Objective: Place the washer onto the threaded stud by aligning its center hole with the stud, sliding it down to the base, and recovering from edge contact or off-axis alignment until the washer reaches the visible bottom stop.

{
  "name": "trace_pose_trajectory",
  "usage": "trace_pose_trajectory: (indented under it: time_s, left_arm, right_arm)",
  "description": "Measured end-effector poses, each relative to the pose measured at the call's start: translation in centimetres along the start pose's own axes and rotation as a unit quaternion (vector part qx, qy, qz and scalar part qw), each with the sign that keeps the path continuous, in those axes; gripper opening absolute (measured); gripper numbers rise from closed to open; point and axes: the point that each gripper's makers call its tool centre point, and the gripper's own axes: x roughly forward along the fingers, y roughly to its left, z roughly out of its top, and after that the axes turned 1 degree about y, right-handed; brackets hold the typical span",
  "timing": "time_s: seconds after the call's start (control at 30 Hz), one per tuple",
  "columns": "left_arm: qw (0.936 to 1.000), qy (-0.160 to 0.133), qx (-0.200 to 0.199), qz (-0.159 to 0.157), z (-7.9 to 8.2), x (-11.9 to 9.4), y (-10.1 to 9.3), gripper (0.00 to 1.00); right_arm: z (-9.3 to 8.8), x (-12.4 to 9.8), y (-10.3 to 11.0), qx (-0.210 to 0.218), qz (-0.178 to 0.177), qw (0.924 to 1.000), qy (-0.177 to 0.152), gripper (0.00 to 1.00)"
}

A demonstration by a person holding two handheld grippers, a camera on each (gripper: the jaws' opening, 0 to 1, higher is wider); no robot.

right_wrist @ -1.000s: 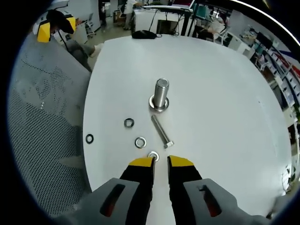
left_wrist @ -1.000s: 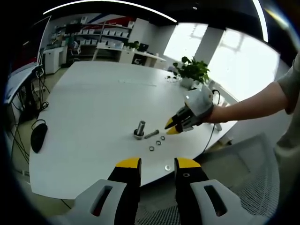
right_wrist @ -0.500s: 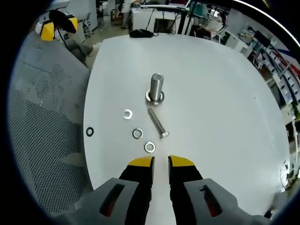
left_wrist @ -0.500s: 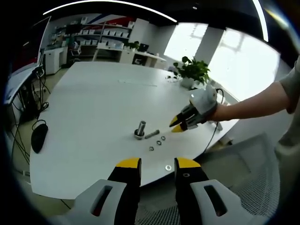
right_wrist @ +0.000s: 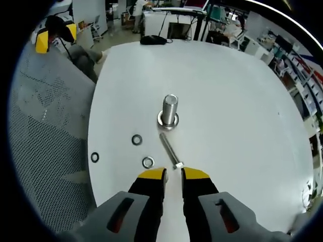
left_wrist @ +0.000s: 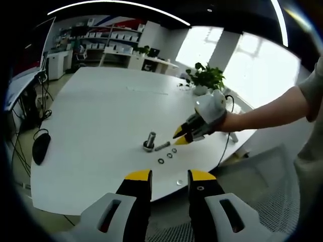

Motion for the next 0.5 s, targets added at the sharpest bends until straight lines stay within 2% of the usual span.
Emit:
trace_pose_trajectory:
  time_s: [0.37,0.5]
  left_arm:
    - [1.0,0.005,-0.002,-0.003,-0.2,0.1,0.0,0.26]
    - [1.0,0.005,-0.004,-0.002,-0.2,0.1,0.0,0.26]
  right_arm:
    - [2.8,3.1,1.4,-0.034,0.038,0.9987,-0.004,0.14]
    - [2.9,3.9,1.1,-0.044,0.042,0.9981,0.003,0.14]
